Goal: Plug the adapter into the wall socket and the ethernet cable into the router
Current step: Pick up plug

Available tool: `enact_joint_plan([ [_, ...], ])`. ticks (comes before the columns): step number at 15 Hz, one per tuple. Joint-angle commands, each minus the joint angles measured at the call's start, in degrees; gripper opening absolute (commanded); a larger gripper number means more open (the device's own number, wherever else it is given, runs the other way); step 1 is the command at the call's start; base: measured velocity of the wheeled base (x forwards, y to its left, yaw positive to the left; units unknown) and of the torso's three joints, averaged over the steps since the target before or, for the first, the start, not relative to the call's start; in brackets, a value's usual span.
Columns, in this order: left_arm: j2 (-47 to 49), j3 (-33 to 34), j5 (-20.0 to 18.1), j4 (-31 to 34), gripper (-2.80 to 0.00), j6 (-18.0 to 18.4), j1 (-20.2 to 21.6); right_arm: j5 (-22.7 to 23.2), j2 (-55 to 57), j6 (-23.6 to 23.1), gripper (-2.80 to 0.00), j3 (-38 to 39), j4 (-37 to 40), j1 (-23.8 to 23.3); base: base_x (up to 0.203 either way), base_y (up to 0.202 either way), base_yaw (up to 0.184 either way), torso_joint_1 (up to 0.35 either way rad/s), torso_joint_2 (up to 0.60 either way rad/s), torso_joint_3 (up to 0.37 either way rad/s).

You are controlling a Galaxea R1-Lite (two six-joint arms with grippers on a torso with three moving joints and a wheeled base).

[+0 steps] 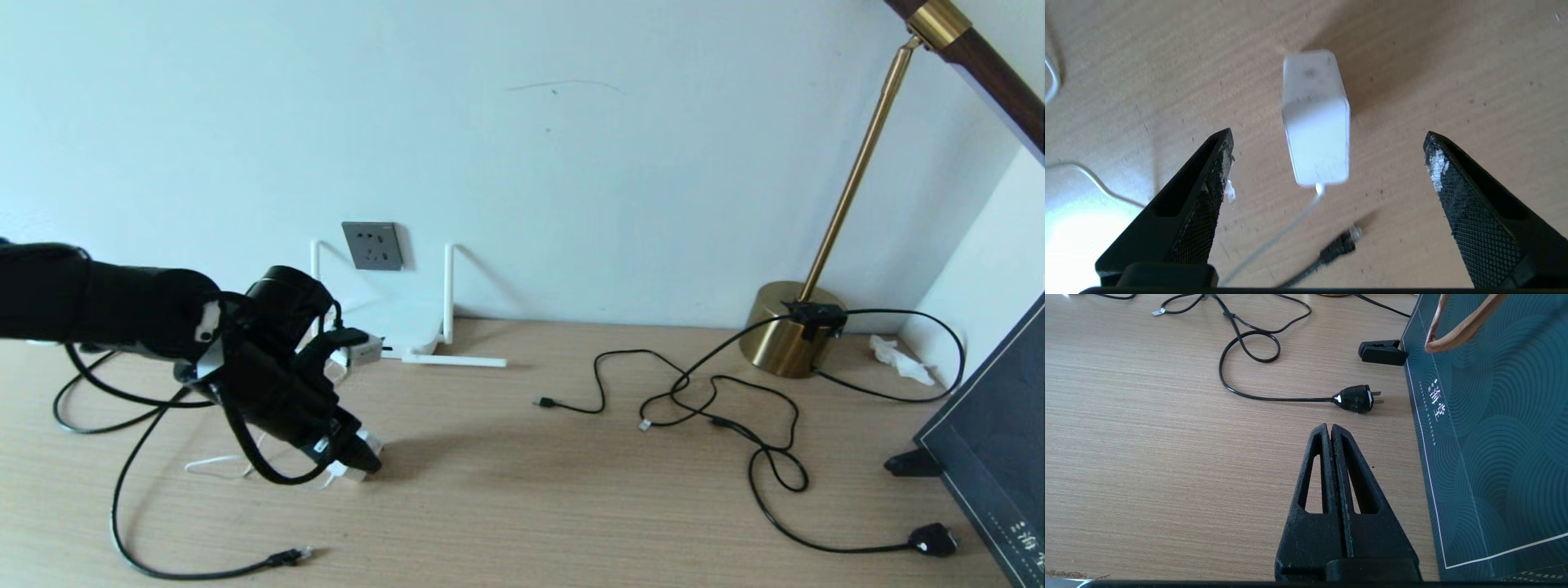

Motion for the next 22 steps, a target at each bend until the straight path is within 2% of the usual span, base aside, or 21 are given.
enact_joint_plan([
  [1,0.55,2.45,0.16,-4.02,0.0,0.13,0.0,-0.02,0.0,-0.03,-2.8,0.0,0.09,0.02,0.0,0.0,0.0,0.0,0.0,0.0],
  [10,-0.76,12.19,0.89,-18.48,0.0,0.11,0.09,-0.02,0.0,-0.03,-2.8,0.0,0.09,0.02,0.0,0.0,0.0,0.0,0.0,0.0],
  [22,-0.92,14.5,1.8,-20.36,0.0,0.11,0.53,-0.02,0.0,-0.03,-2.8,0.0,0.09,0.02,0.0,0.0,0.0,0.0,0.0,0.0],
])
